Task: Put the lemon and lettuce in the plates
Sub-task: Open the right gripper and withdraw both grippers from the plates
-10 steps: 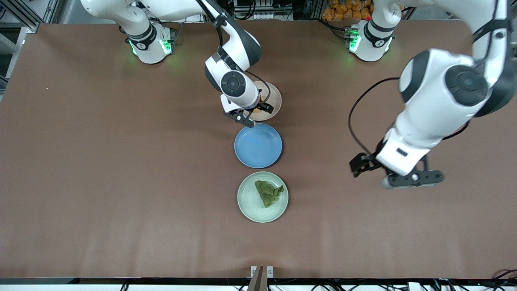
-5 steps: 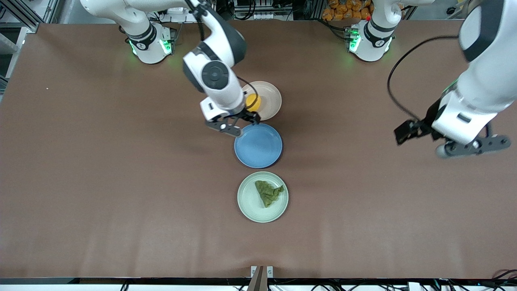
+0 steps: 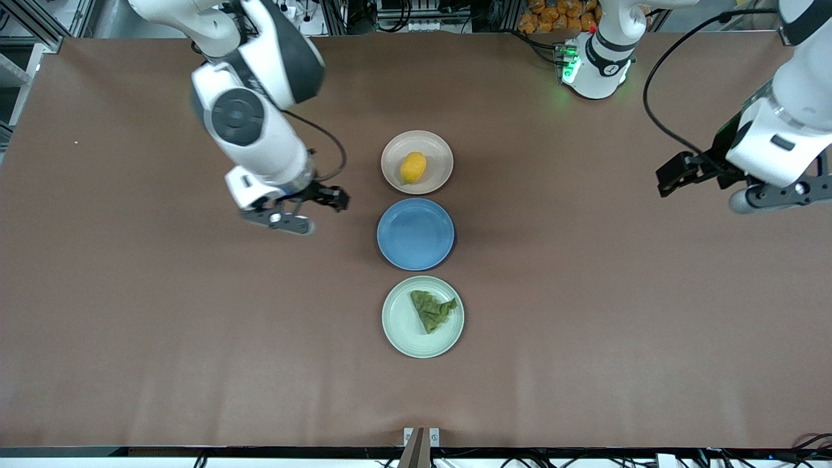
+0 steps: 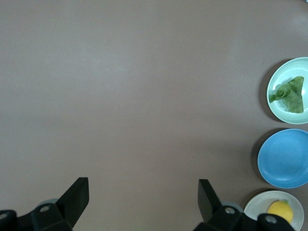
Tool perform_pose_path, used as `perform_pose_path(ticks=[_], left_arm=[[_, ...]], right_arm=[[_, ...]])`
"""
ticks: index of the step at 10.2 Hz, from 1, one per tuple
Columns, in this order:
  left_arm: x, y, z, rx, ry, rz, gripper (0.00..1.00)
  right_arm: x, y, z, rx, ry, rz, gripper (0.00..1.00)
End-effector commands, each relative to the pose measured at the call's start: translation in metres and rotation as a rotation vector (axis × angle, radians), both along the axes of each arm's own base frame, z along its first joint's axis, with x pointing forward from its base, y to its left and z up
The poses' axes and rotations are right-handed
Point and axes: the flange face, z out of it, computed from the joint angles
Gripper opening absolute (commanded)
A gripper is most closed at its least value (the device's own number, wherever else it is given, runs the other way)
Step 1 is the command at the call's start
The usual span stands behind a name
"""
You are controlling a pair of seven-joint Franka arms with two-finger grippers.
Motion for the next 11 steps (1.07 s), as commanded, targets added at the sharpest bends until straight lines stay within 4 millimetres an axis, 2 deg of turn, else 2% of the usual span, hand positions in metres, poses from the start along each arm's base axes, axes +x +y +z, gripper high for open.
perform_pose_path(ticks=[1, 2, 4, 7, 8, 11], left_arm=[[-0.014, 0.03, 0.007, 0.001, -0.008, -0.011, 1.0], [-0.013, 0.035, 0.007, -0.037, -0.004, -0.013, 1.0], [-0.013, 0.033, 0.008, -0.038, -0.009, -0.019, 1.0], [-0.015, 0.045, 0.008, -0.039, -0.015, -0.03, 1.0], [-0.017, 0.051, 0.01, -0.039, -0.02, -0.033, 1.0], [-0.018, 0.049, 0.01, -0.029, -0.019, -0.071, 1.0]], right_arm=[[0.019, -0.052, 0.041, -0.014, -0.038, 0.109, 1.0], [0.025, -0.075, 0.054, -0.014, -0.024, 0.15, 1.0], [0.035, -0.121, 0.079, -0.01, 0.003, 0.22, 1.0], [0.032, -0.174, 0.127, -0.005, -0.051, 0.282, 1.0], [0.025, -0.182, 0.144, -0.04, -0.081, 0.282, 1.0], [0.011, -0.206, 0.167, -0.071, -0.12, 0.256, 1.0]])
